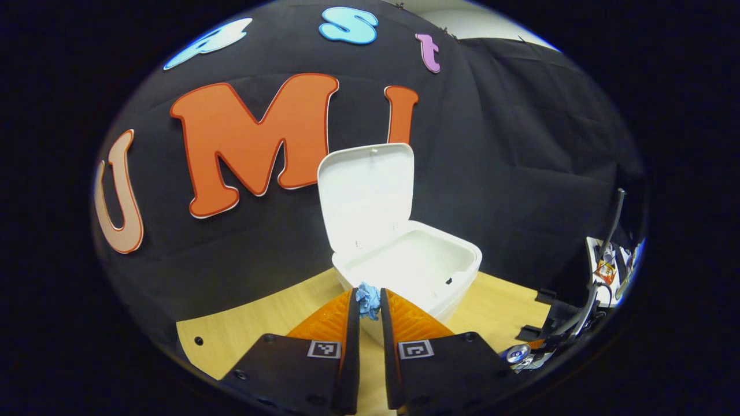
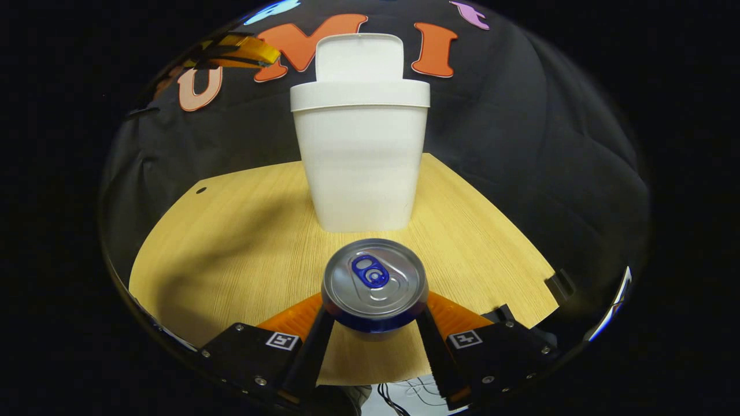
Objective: Press the lid of the desktop garbage bin to open it, pick up the crumpled paper on the desktop and throw it into the bin, then pick up the pop can on the desktop and drop it into the bin, and finally close the garbage bin lid.
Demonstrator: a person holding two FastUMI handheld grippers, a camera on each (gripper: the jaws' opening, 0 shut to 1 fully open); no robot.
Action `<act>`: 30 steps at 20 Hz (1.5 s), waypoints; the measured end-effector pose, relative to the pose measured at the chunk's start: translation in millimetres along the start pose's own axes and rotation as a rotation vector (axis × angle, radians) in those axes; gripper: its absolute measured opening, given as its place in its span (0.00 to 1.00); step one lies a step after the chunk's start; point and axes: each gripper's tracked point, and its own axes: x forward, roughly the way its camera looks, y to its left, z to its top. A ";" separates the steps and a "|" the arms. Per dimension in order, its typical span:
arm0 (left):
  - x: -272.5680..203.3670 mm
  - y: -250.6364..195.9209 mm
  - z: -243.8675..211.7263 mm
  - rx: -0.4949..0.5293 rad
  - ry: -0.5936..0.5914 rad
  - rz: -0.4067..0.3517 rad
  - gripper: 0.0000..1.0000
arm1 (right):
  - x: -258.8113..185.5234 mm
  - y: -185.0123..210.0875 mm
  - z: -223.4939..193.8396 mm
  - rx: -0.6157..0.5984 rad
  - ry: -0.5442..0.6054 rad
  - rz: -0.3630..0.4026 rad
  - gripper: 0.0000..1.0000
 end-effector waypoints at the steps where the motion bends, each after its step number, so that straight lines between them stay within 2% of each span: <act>1: 4.4 -3.5 4.9 0.004 -0.014 -0.001 0.22 | 2.0 -1.9 0.4 0.003 0.002 -0.001 0.79; 9: 41.4 -36.8 15.6 -0.068 -0.057 -0.074 0.22 | 12.6 -22.2 -1.3 0.043 0.020 -0.018 0.79; 16: 76.9 -45.2 7.8 -0.090 -0.035 -0.073 0.22 | 22.9 -45.4 -1.7 0.064 0.029 -0.036 0.79; 20: 91.9 -46.4 -3.3 -0.091 -0.008 -0.068 0.26 | 30.0 -55.2 -0.8 0.075 0.036 -0.040 0.79; 21: 93.8 -47.0 -7.8 -0.093 0.002 -0.065 0.30 | 31.5 -56.4 -1.3 0.073 0.040 -0.036 0.79; 24: 97.4 -49.5 -15.4 -0.092 0.012 -0.065 0.33 | 37.4 -56.8 -1.6 0.057 0.048 -0.023 0.79; 25: 100.3 -48.5 -17.1 -0.084 0.011 -0.063 0.41 | 39.1 -57.3 -1.0 0.055 0.050 -0.022 0.75; 26: 100.2 -47.7 -19.3 -0.076 0.014 -0.057 0.46 | 39.6 -57.5 0.3 0.054 0.048 -0.017 0.79; 29: 99.7 -47.5 -20.4 -0.072 0.014 -0.052 0.65 | 40.4 -57.7 4.6 0.044 0.039 -0.011 0.79; 30: 99.1 -48.3 -19.4 -0.073 0.011 -0.053 0.69 | 40.2 -58.7 4.6 0.040 0.039 -0.013 0.79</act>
